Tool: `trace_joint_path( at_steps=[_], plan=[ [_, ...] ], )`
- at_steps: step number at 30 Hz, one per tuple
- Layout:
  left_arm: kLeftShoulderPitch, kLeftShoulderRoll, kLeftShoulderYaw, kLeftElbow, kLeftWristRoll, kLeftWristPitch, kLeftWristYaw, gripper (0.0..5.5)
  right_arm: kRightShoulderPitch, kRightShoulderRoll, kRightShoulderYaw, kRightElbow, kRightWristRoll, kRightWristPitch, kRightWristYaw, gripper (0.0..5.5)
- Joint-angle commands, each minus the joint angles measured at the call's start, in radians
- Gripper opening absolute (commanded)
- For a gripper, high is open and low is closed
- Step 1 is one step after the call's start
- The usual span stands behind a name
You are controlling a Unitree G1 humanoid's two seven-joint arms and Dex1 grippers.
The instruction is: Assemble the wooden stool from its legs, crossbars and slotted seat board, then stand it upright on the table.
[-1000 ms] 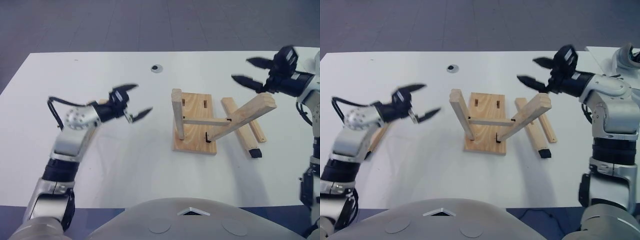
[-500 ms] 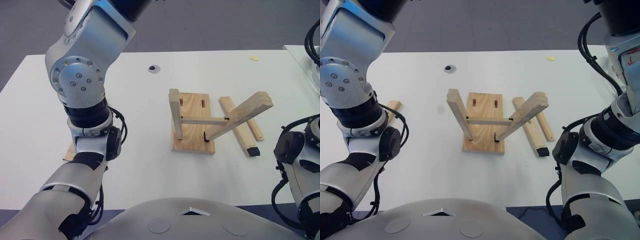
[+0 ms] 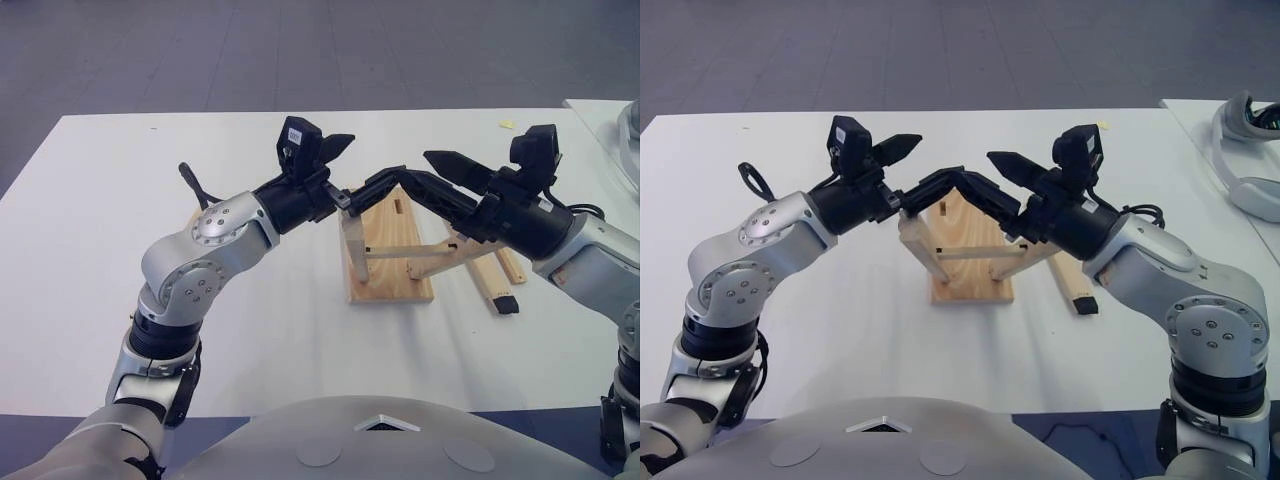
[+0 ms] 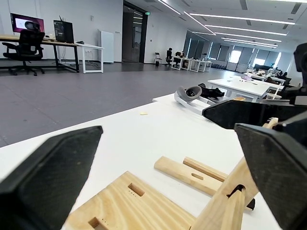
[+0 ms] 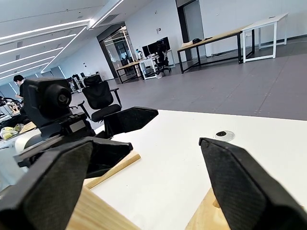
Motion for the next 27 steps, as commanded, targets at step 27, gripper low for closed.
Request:
trace_joint_path(
  at_steps=[27],
  plan=[
    [-0.198, -0.087, 0.469, 0.364, 0.0, 0.017, 0.09, 5.11, -0.046, -0.36, 0.689, 0.346, -1.229, -0.418, 0.267, 4.12]
  ],
)
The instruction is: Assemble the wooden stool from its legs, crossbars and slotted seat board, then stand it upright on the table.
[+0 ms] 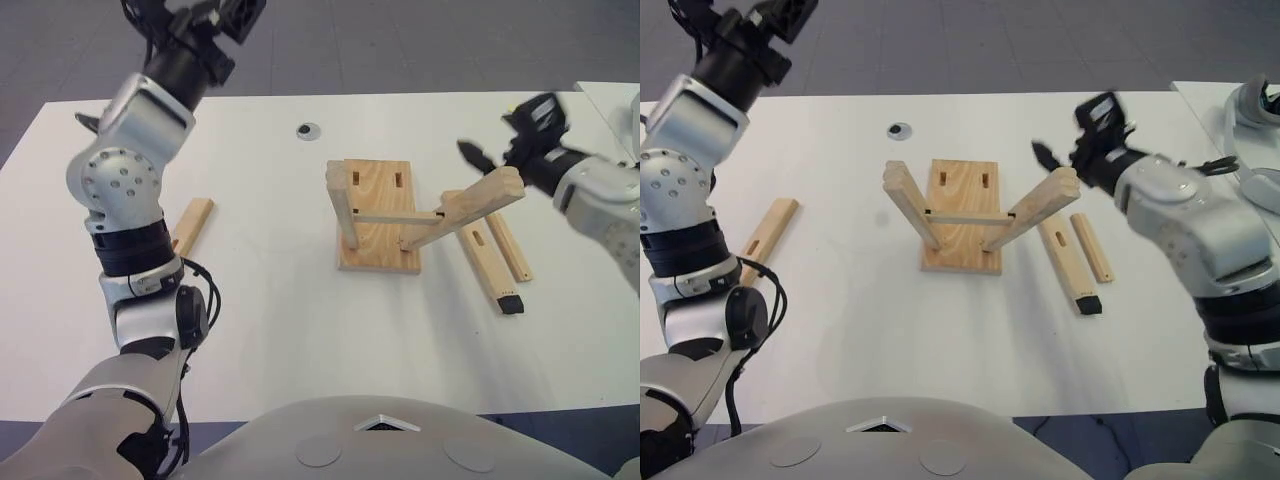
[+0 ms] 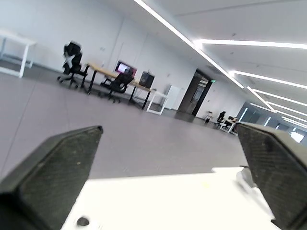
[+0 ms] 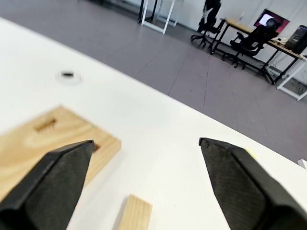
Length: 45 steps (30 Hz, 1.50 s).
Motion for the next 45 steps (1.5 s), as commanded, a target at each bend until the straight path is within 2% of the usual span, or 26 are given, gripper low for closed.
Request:
trace_joint_path(
  at_steps=[1, 9, 16, 20, 24, 27, 29, 35, 38, 41, 45],
  plan=[
    [0.12, -0.028, -0.022, -0.092, 0.013, 0.05, 0.042, 5.11, 0.165, -0.048, 0.263, -0.023, -0.403, -0.217, 0.153, 4.12],
    [0.122, -0.04, -0.012, -0.122, 0.017, 0.067, 0.063, 5.11, 0.282, 0.112, 0.213, -0.017, -0.506, -0.236, 0.225, 4.12],
    [0.118, -0.035, 0.0, -0.111, 0.024, 0.064, 0.068, 5.11, 0.153, 0.27, 0.38, -0.059, -0.686, -0.253, 0.414, 4.12],
    [0.108, -0.042, -0.01, -0.101, 0.032, 0.056, 0.059, 5.11, 0.134, 0.229, 0.275, 0.004, -0.682, -0.269, 0.493, 4.12],
    [0.108, -0.045, -0.011, -0.097, 0.041, 0.042, 0.057, 5.11, 0.024, 0.201, 0.155, 0.223, -0.697, -0.349, 0.549, 4.12],
    [0.102, -0.045, -0.011, -0.093, 0.049, 0.034, 0.053, 5.11, -0.127, 0.261, 0.147, 0.464, -0.751, -0.439, 0.547, 4.12],
    [0.096, -0.049, -0.017, -0.088, 0.058, 0.033, 0.047, 5.11, -0.171, 0.309, 0.131, 0.543, -0.75, -0.456, 0.548, 4.12],
    [0.127, -0.058, -0.041, -0.119, 0.081, 0.045, 0.044, 5.11, -0.066, 0.341, 0.028, 0.321, -0.68, -0.354, 0.559, 4.12],
    [0.146, -0.058, -0.045, -0.124, 0.092, 0.041, 0.043, 5.11, -0.097, 0.357, 0.022, 0.365, -0.721, -0.359, 0.534, 4.12],
    [0.136, -0.045, -0.061, -0.114, 0.119, 0.036, 0.023, 5.11, -0.191, 0.414, 0.048, 0.564, -0.784, -0.438, 0.486, 4.12],
    [0.12, -0.034, -0.061, -0.094, 0.142, 0.031, 0.0, 5.11, -0.317, 0.486, 0.069, 0.794, -0.807, -0.536, 0.512, 4.12]
  ],
)
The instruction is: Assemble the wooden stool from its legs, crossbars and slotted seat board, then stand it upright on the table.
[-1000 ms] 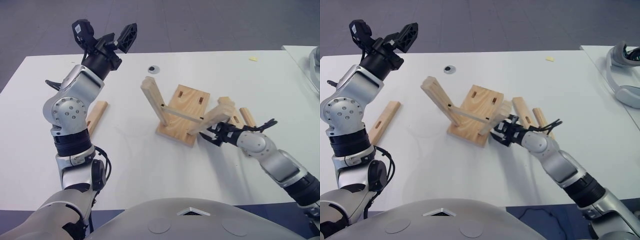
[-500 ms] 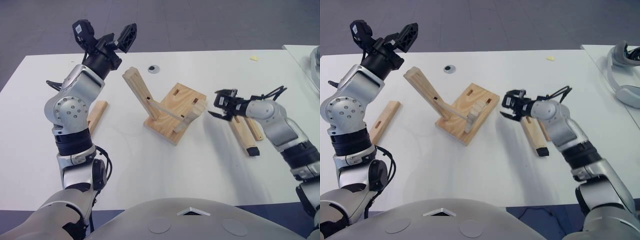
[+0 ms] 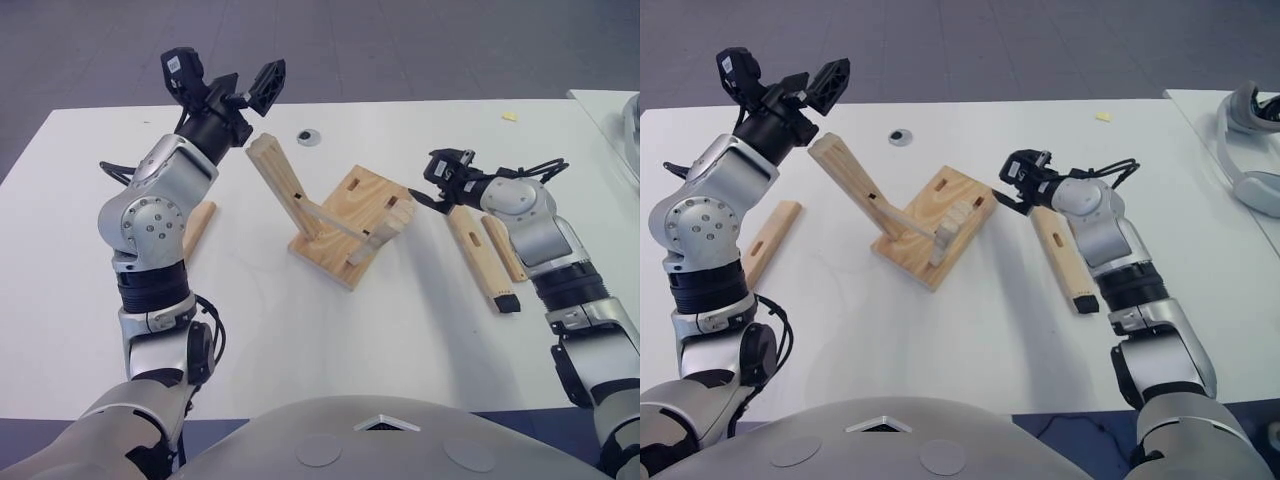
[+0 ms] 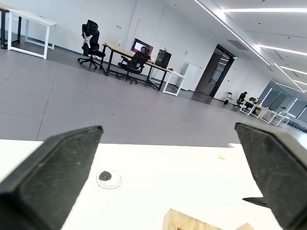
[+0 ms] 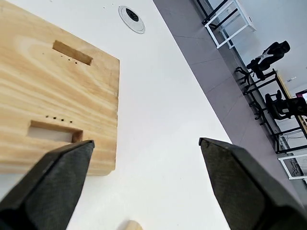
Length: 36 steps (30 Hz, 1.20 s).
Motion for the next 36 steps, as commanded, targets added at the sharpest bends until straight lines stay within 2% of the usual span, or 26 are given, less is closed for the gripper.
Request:
trace_joint_path(
  at_steps=[1, 6, 12, 14, 19, 27, 36],
  plan=[
    [-0.02, 0.014, -0.003, 0.016, 0.027, -0.006, -0.024, 5.11, -0.134, 0.057, 0.024, 0.201, -0.029, -0.086, 0.036, 4.12],
    [-0.005, -0.004, -0.002, 0.005, 0.036, -0.005, -0.026, 5.11, -0.209, 0.049, 0.061, 0.317, -0.064, -0.136, 0.168, 4.12],
    [0.011, -0.016, 0.009, -0.013, 0.037, -0.009, -0.01, 5.11, -0.299, 0.015, 0.125, 0.359, -0.106, -0.181, 0.419, 4.12],
    [0.019, -0.025, 0.016, -0.024, 0.036, -0.012, 0.002, 5.11, -0.35, 0.039, 0.155, 0.406, -0.138, -0.199, 0.455, 4.12],
    [0.033, -0.045, 0.011, -0.037, 0.038, -0.013, 0.015, 5.11, -0.443, 0.114, 0.163, 0.548, -0.182, -0.231, 0.397, 4.12],
    [0.026, -0.056, -0.001, -0.03, 0.041, -0.011, 0.007, 5.11, -0.447, 0.121, 0.207, 0.712, -0.285, -0.331, 0.307, 4.12],
    [0.03, -0.065, -0.004, -0.036, 0.046, -0.008, 0.008, 5.11, -0.468, 0.156, 0.187, 0.778, -0.283, -0.346, 0.28, 4.12]
  ],
)
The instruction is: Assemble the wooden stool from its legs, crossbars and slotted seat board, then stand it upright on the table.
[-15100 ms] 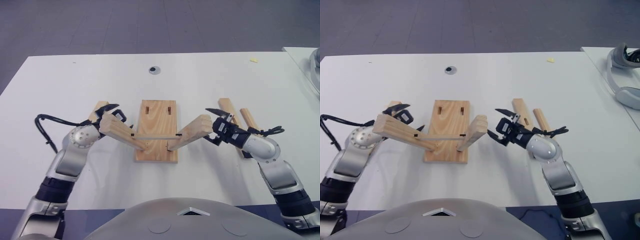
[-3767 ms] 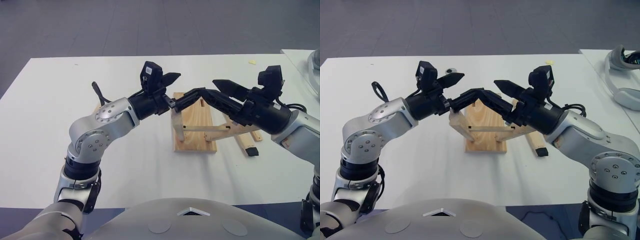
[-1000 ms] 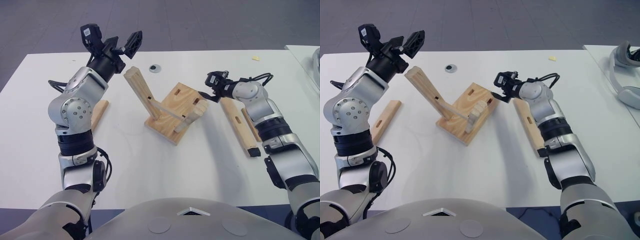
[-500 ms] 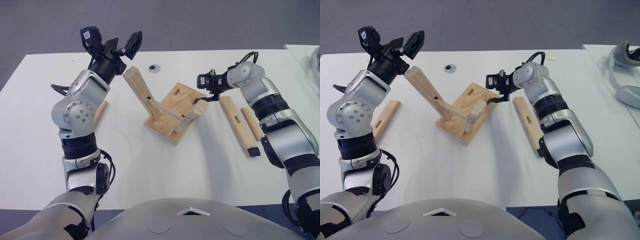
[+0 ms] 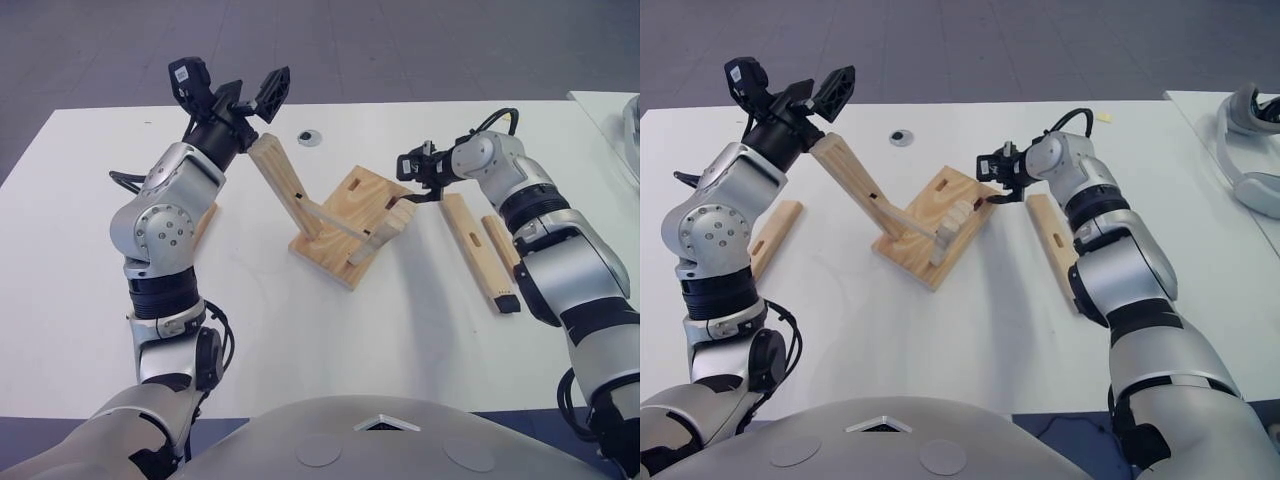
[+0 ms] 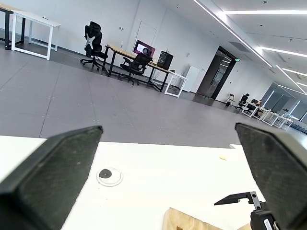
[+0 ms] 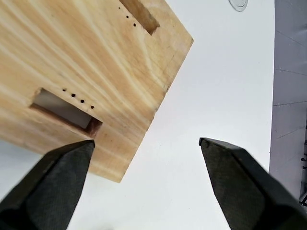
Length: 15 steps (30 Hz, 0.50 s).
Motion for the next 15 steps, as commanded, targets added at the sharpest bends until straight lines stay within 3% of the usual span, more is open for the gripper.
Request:
trace_joint_path(
  at_steps=[1, 15],
  plan=[
    [0.001, -0.007, -0.005, -0.007, 0.011, 0.003, 0.004, 5.11, -0.014, 0.024, -0.008, 0.036, -0.006, 0.01, 0.004, 4.12],
    [0.018, -0.032, -0.001, -0.01, 0.028, -0.017, 0.001, 5.11, -0.056, 0.058, 0.006, 0.062, -0.037, -0.01, 0.074, 4.12]
  ],
)
